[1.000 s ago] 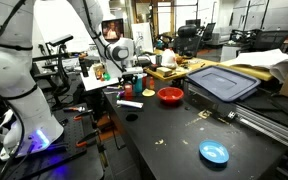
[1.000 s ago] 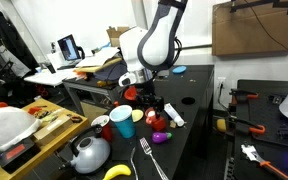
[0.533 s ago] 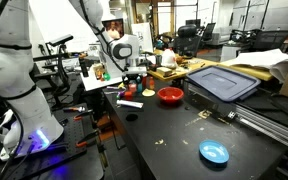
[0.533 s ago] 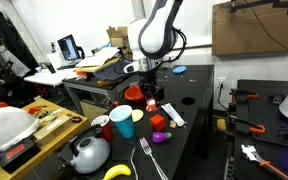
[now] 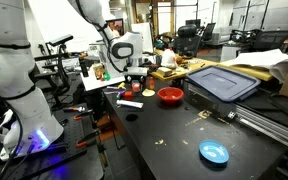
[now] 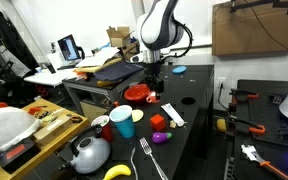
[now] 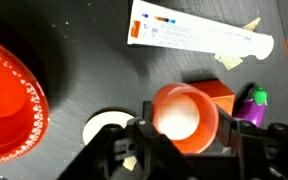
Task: Put the cup in front of the blue plate
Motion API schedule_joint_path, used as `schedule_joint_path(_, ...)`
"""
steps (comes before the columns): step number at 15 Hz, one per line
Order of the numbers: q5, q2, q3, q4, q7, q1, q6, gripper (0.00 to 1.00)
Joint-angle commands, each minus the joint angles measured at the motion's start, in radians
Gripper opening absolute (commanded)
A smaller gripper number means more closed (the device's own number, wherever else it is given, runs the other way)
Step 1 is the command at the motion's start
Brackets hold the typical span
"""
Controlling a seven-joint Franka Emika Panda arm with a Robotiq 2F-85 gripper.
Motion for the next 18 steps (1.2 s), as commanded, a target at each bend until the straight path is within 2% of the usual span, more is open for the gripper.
schedule_joint_path(1, 0.138, -0.057, 0.01, -0.065, -0.024, -0.039, 0.05, 0.32)
schedule_joint_path(11, 0.522, -0.112, 0.015, -0.203, -0.063, -0.123, 0.218, 0.32)
schedule_joint_path(14, 0.533, -0.132, -0.009, -0.253, -0.026, -0.131, 0.281, 0.32)
schedule_joint_path(18, 0.481, -0.129, -0.057, -0.287, 0.027, -0.118, 0.371, 0.32)
